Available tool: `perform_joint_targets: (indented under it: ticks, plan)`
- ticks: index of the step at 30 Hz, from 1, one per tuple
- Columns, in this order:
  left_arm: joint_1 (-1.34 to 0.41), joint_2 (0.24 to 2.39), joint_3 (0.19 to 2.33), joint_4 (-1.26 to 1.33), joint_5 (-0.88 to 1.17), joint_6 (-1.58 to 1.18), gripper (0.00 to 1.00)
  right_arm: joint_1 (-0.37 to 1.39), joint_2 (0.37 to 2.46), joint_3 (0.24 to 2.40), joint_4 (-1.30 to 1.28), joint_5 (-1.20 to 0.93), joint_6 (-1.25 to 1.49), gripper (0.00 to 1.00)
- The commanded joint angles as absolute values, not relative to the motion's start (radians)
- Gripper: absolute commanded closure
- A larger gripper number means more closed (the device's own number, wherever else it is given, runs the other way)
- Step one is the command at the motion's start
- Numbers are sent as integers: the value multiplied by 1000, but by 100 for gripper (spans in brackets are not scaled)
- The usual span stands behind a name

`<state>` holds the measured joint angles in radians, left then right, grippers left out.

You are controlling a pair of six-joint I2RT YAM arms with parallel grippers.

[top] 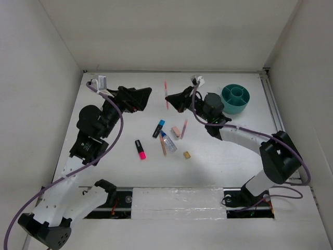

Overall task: Sort the stationery into containers
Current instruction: Close the pen cap on the pen, then place the pen in the storage box.

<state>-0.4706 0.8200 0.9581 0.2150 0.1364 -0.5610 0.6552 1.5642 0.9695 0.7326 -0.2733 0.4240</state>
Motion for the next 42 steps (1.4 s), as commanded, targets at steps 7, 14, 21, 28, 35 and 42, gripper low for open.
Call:
perform_joint_targets:
  ticks: [7, 14, 21, 28, 35, 42]
  plan:
    - [-471, 825, 1058, -21, -364, -557, 0, 401, 1454, 899, 887, -221, -23, 100]
    - [-471, 825, 1068, -21, -350, -509, 0, 132, 1436, 835, 945, -259, -5, 100]
    - [-471, 825, 1049, 40, -201, -479, 0, -70, 1558, 916, 943, -457, 63, 100]
    - [-471, 825, 1039, 49, -155, -479, 0, -178, 1660, 962, 910, -563, 75, 100]
    - [-471, 834, 1039, 67, -101, -469, 0, -190, 1733, 971, 910, -588, 75, 100]
    - [-471, 834, 1029, 89, -71, -460, 0, -209, 1804, 1018, 900, -577, 75, 100]
